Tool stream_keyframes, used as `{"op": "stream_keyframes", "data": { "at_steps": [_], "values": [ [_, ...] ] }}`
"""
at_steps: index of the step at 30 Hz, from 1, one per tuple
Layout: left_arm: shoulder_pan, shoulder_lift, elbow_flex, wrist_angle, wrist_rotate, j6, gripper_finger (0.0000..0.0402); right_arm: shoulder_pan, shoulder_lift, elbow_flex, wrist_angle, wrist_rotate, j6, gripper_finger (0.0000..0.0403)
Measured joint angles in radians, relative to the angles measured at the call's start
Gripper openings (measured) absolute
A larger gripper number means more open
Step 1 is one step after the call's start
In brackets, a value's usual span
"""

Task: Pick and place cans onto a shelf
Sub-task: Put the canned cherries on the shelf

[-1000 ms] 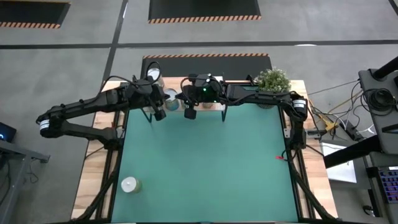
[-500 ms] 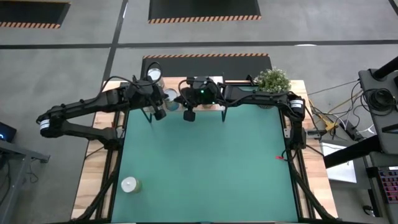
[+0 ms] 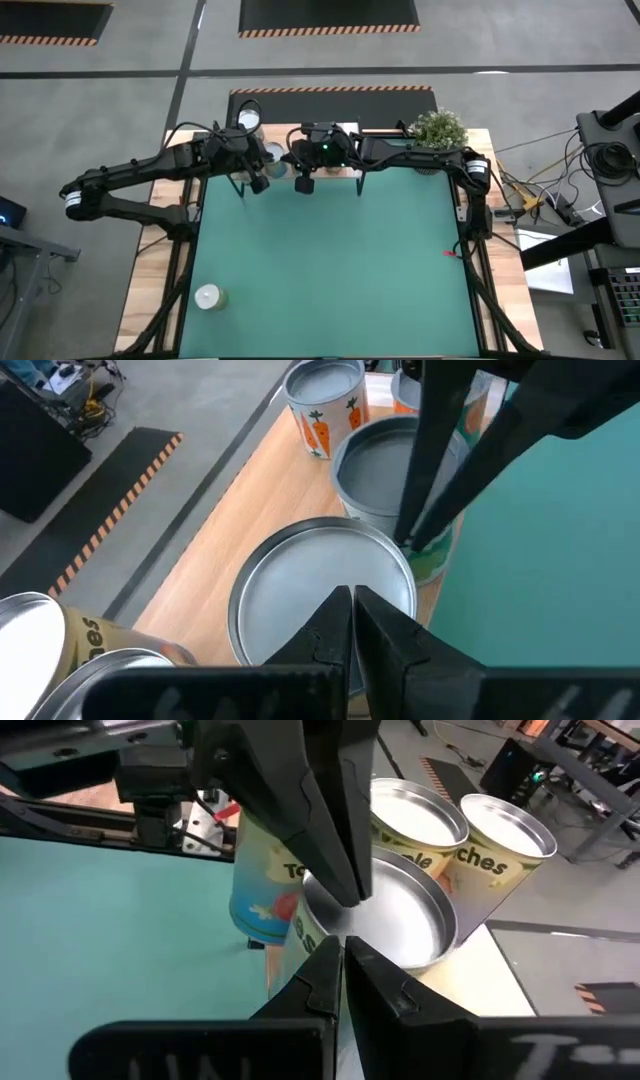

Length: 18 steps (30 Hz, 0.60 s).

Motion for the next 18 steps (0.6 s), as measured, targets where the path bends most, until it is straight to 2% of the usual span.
{"op": "stream_keyframes", "data": {
  "at_steps": [11,18],
  "values": [
    [0.000,-0.002,0.000,0.032,0.001,-0.013,0.0000,-0.002,-0.008,0.004,-0.033,0.008,-0.010,0.0009],
    [0.000,-0.002,0.030,0.033,0.000,-0.017,0.0000,-0.002,-0.061,0.006,-0.100,0.008,-0.008,0.0009]
  ]
}}
